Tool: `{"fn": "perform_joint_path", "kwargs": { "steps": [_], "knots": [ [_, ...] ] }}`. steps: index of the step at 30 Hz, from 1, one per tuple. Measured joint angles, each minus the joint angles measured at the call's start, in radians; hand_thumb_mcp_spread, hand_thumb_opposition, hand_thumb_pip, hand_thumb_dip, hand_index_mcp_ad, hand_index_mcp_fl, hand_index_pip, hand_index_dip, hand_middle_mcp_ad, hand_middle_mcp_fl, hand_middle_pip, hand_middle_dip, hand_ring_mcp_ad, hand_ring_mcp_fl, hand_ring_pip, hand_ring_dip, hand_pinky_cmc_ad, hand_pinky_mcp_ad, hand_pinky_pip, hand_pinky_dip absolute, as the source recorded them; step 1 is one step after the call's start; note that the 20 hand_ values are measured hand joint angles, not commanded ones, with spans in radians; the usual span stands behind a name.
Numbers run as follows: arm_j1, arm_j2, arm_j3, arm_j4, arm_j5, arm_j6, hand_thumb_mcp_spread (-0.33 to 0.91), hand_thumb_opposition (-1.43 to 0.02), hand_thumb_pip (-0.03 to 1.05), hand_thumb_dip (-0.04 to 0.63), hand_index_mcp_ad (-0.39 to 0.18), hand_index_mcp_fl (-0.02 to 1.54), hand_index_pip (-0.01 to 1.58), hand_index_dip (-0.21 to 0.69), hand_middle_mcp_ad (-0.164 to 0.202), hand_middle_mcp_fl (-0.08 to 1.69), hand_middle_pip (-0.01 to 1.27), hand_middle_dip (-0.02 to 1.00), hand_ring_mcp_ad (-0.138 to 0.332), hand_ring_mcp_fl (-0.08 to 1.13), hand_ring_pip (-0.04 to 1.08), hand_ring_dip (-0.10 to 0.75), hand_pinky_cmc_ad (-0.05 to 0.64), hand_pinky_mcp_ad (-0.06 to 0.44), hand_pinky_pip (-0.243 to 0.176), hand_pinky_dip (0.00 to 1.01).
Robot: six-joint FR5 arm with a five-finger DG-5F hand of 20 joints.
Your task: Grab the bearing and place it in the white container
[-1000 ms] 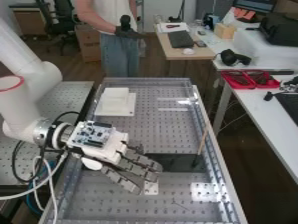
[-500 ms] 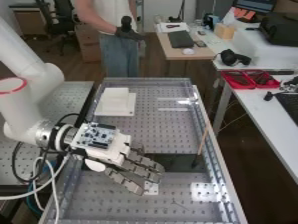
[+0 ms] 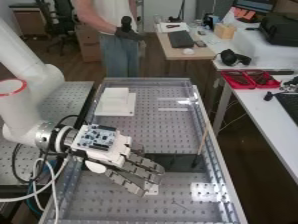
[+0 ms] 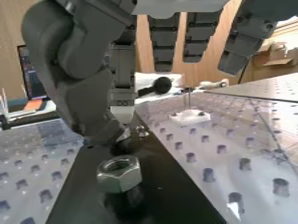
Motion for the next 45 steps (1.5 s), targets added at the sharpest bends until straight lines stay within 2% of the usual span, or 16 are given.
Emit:
{"fn": "perform_joint_path", "kwargs": {
  "steps": [39,45],
  "knots": [
    [0.013,-0.008,0.003,-0.007,0.013,-0.038,0.45,-0.9,0.65,0.396,-0.127,0.17,1.36,0.169,0.091,0.08,0.14,0.25,0.115,0.0,0.1,0.105,0.382,0.276,-0.042,0.18],
    [0.013,-0.01,0.004,-0.008,0.015,-0.037,0.45,-0.9,0.65,0.396,-0.126,0.17,1.36,0.169,0.082,0.07,0.14,0.25,0.113,0.0,0.1,0.101,0.386,0.272,-0.042,0.18]
  ]
}}
